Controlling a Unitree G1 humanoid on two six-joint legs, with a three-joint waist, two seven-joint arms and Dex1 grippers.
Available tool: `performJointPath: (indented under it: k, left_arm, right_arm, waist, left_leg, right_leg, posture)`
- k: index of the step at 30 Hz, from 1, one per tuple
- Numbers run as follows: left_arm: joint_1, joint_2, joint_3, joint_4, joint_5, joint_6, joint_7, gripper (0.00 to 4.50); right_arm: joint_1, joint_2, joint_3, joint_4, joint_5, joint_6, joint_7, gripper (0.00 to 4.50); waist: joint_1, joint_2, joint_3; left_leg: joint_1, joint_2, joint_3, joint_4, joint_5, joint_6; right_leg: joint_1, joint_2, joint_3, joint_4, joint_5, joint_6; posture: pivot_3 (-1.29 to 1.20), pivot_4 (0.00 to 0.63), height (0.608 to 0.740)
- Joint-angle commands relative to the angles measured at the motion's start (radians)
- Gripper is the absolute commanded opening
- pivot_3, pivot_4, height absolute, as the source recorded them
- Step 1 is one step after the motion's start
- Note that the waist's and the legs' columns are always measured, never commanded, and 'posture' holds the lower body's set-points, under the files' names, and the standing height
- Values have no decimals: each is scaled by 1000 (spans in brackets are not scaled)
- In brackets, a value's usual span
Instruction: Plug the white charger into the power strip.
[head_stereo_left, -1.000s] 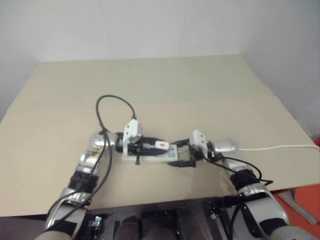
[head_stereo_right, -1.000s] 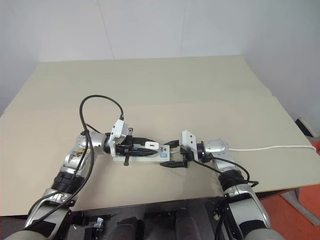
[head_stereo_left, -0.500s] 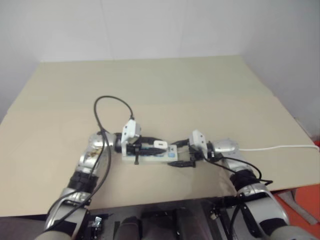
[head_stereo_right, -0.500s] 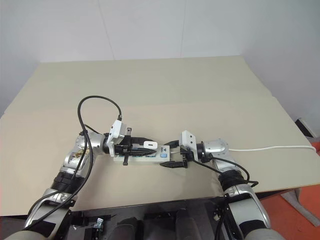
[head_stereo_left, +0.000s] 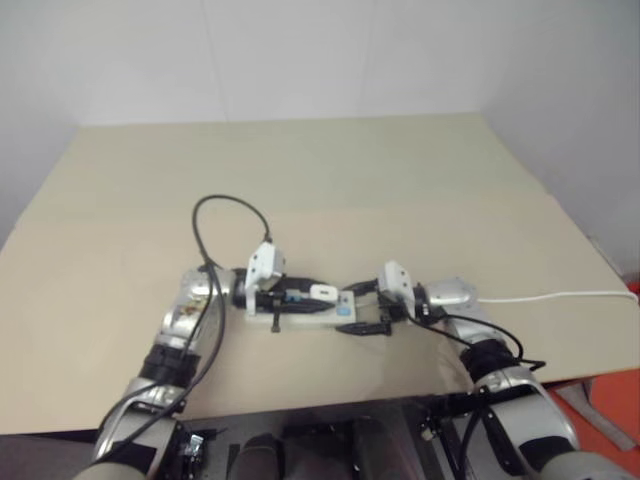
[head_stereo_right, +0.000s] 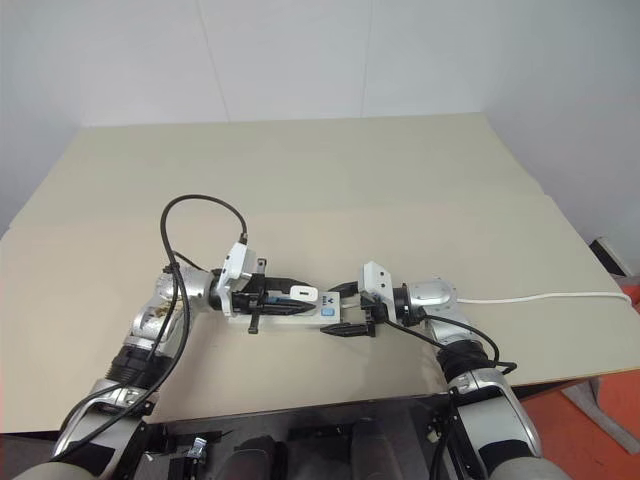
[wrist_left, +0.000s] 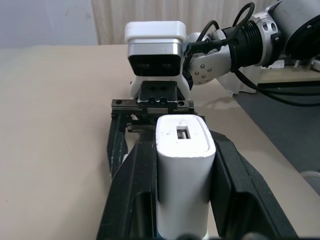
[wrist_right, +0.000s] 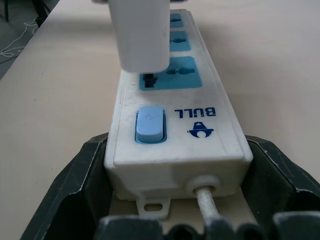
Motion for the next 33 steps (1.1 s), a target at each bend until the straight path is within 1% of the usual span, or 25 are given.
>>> performJointPath:
  k: [1, 13, 19, 24, 30, 33]
  left_arm:
    - [5, -8, -4, 8, -1, -10, 0, 1010]
    - [-1, 2, 9, 89, 18, -50, 6, 1010]
    - [2, 48, 24, 142, 33, -66, -7, 1010]
    - [27, 91, 15, 188, 60, -117, -34, 1010]
    - [27, 107, 6, 248, 82, -159, -18, 1010]
    - [29, 118, -7, 245, 79, -135, -21, 1010]
  right_arm:
    - [11, -1, 18, -9, -19, 13, 2, 3429]
    - [14, -4, 16, -13, -17, 16, 3, 3429]
    - [14, -6, 17, -14, -16, 19, 4, 3429]
    - [13, -12, 17, -21, -13, 24, 5, 3429]
    - [18, -17, 22, -35, -7, 31, 5, 3429]
    - [19, -18, 24, -38, -6, 33, 5, 3429]
  waist:
    - [0, 0, 0]
    - [0, 0, 0]
    - [-1, 0, 0]
    - [-5, 0, 0]
    - [-5, 0, -1]
    - [-5, 1, -1]
  left_leg:
    - [0, 0, 0, 0, 0, 0]
    - [0, 0, 0, 0, 0, 0]
    - [1, 0, 0, 0, 0, 0]
    - [2, 1, 0, -1, 0, 0]
    - [2, 1, 0, -1, 0, 0]
    - [2, 1, 0, -1, 0, 0]
  right_leg:
    - [0, 0, 0, 0, 0, 0]
    - [0, 0, 0, 0, 0, 0]
    - [0, 0, 0, 0, 0, 0]
    - [1, 1, 1, 0, 0, 0]
    - [0, 1, 1, 0, 0, 0]
    - [1, 1, 1, 0, 0, 0]
  posture:
    - [0, 150, 740]
    - [0, 150, 740]
    - [0, 150, 740]
    - [0, 150, 740]
    - [0, 150, 740]
    - [0, 150, 740]
